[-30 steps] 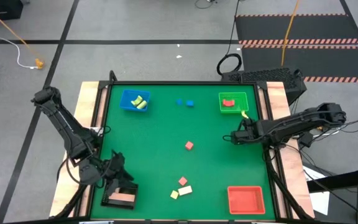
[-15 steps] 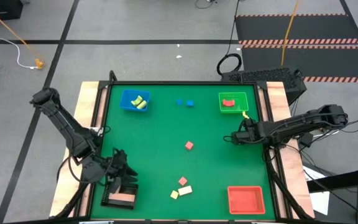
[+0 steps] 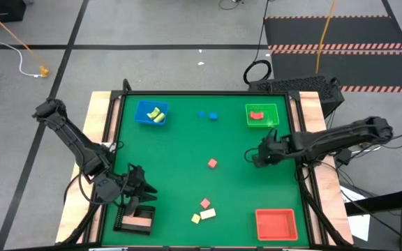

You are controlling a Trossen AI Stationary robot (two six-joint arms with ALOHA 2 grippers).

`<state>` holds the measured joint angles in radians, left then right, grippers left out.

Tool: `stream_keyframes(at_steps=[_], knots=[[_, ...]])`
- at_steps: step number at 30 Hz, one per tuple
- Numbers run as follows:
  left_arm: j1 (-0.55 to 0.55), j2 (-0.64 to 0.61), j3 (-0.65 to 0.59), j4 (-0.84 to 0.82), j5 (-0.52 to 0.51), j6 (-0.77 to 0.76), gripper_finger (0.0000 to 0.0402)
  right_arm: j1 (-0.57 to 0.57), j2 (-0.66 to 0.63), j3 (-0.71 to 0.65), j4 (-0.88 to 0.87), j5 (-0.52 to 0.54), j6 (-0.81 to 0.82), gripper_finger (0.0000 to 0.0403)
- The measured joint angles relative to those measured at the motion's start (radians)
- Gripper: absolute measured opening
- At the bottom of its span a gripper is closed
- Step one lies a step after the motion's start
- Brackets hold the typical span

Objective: Sort & place blocks by color
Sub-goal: Put the bottom blue block into the orange bin

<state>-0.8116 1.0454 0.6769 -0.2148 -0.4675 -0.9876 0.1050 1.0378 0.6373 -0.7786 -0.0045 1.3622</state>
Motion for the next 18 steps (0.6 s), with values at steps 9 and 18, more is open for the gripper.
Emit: stream_keyframes(at_steps=[9, 18], knots=[[0.0, 0.0, 0.0, -0.056, -0.083, 0.002, 0.0145, 0.242, 0.006, 0.059, 0.553, -0.271, -0.034, 0.0113], [0.057, 0.0, 0.0, -0.075, -0.222, 0.069, 0.0145, 0.563, 0.079, 0.059, 0.742, -0.23, 0.335, 0.0113]])
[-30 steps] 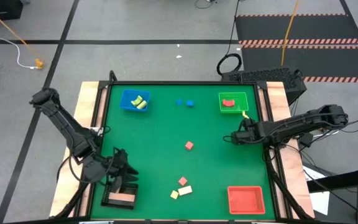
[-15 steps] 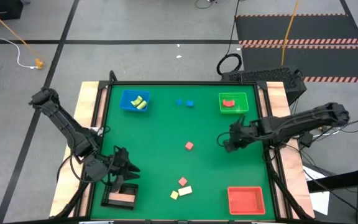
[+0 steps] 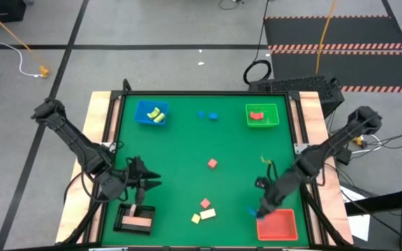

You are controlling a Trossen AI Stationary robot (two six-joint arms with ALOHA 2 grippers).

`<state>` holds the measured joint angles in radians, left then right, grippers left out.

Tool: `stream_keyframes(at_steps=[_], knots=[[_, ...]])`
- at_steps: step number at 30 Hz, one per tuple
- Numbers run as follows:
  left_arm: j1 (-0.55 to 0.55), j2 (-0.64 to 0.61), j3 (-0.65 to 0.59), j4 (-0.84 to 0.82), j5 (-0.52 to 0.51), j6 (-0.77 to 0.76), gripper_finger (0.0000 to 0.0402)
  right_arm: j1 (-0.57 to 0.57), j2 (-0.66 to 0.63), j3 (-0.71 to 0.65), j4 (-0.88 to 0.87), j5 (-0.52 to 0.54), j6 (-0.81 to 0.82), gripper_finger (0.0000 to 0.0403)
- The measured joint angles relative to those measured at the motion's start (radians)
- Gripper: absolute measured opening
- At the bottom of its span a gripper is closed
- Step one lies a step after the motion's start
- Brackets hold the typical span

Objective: Sort & place blocks by color
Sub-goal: Put the bottom blue block into the orange bin, then put the top orange block into the green bin

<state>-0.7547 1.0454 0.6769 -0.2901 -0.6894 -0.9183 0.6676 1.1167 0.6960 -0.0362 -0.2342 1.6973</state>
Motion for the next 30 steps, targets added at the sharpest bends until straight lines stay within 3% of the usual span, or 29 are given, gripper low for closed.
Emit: stream_keyframes(at_steps=[9, 14, 23, 30], knots=[[0.078, 0.0, 0.0, 0.003, -0.003, 0.0, 0.0145, 0.178, 0.08, 0.0, 0.002, -0.006, 0.264, 0.0115], [0.096, 0.0, 0.0, 0.003, -0.004, 0.0, 0.0145, 0.218, 0.112, 0.0, 0.002, -0.006, 0.337, 0.0151], [0.1, 0.0, 0.0, 0.003, -0.003, -0.001, 0.0145, 0.223, 0.118, 0.0, 0.004, -0.001, 0.323, 0.0181], [0.1, 0.0, 0.0, 0.003, -0.003, 0.002, 0.0145, 0.173, 0.118, 0.0, 0.081, 0.073, 0.191, 0.0184]])
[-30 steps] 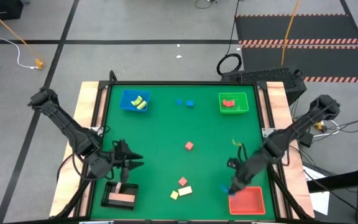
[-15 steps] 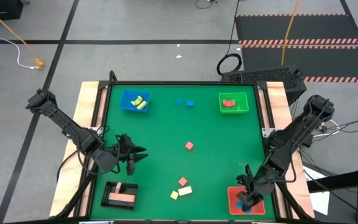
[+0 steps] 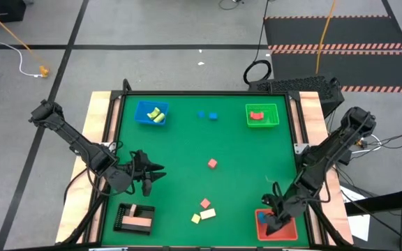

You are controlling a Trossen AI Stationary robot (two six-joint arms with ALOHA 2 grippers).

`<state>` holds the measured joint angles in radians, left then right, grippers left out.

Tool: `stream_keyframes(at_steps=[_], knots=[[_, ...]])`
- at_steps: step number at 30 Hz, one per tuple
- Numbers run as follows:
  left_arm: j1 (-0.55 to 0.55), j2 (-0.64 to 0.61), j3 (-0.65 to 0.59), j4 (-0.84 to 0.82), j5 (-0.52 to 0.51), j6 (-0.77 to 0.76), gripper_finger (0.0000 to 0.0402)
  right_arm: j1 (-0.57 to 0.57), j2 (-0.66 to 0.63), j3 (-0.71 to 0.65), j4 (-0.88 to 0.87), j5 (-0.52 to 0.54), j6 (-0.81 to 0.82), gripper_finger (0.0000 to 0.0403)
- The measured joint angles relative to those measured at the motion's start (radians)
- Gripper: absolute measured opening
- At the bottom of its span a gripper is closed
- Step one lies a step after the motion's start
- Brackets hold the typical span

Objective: Sort & place blocks by color
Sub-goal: Put the top orange block into the green bin

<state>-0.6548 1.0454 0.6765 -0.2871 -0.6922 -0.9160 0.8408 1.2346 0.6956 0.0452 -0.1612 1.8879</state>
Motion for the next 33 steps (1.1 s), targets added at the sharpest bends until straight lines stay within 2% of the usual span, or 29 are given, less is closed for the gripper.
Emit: stream_keyframes(at_steps=[4, 10, 14, 17, 22, 27, 33], knots=[[0.0, 0.0, 0.0, 0.0, 0.0, 0.006, 0.0145, -0.077, 0.0, 0.0, 0.05, 0.092, -0.227, 0.0184], [0.0, 0.0, 0.0, 0.0, 0.002, 0.048, 0.0145, -0.238, 0.0, 0.0, 0.056, 0.355, -0.696, 0.0184], [0.0, 0.0, 0.0, 0.0, 0.002, 0.07, 0.0145, -0.342, 0.001, 0.0, 0.056, 0.482, -0.987, 0.0185], [0.0, 0.0, 0.0, 0.0, 0.002, 0.074, 0.0145, -0.403, 0.025, 0.0, 0.063, 0.56, -1.13, 0.0185], [0.0, 0.0, 0.0, -0.001, 0.002, 0.076, 0.0145, -0.475, 0.119, 0.0, 0.103, 0.579, -1.216, 0.0194], [0.0, 0.0, 0.0, 0.0, 0.002, 0.076, 0.0145, -0.522, 0.254, 0.0, 0.208, 0.578, -1.301, 0.0227], [0.0, 0.0, 0.0, 0.0, 0.001, 0.076, 0.0145, -0.558, 0.384, 0.0, 0.374, 0.59, -1.504, 0.0263]])
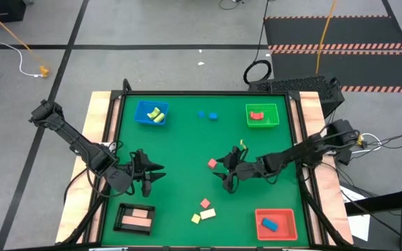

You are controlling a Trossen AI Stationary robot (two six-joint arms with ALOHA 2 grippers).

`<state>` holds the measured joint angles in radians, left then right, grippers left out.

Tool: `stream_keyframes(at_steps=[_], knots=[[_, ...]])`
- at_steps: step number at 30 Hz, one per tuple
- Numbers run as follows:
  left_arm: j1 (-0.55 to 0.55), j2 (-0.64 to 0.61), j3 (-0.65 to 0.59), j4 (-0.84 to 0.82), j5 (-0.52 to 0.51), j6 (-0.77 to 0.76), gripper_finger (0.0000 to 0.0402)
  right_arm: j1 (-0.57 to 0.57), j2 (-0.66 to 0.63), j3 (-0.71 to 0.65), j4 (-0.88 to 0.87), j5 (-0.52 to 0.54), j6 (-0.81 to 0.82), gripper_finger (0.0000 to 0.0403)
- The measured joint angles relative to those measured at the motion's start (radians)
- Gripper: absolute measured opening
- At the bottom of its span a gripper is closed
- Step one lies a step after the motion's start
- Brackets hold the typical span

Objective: Sort & place blocks by color
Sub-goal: Put the top orange block into the green bin

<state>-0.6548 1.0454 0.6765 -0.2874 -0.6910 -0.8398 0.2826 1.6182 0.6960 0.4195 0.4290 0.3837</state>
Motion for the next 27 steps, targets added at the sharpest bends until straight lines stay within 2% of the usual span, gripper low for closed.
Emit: stream_keyframes(at_steps=[9, 21, 24, 27], knots=[[0.0, 0.0, -0.001, 0.0, -0.001, 0.032, 0.0145, -0.048, 0.175, 0.0, 0.143, 0.062, -0.097, 0.0272], [0.0, 0.0, -0.001, 0.0, -0.001, 0.057, 0.0145, -0.089, 0.255, 0.0, 0.2, 0.07, -0.011, 0.027], [0.0, 0.0, -0.001, 0.0, -0.001, 0.06, 0.0145, -0.096, 0.263, 0.0, 0.199, 0.069, 0.041, 0.025], [0.0, 0.0, -0.001, 0.0, -0.001, 0.062, 0.0145, -0.101, 0.263, 0.0, 0.201, 0.067, 0.077, 0.0209]])
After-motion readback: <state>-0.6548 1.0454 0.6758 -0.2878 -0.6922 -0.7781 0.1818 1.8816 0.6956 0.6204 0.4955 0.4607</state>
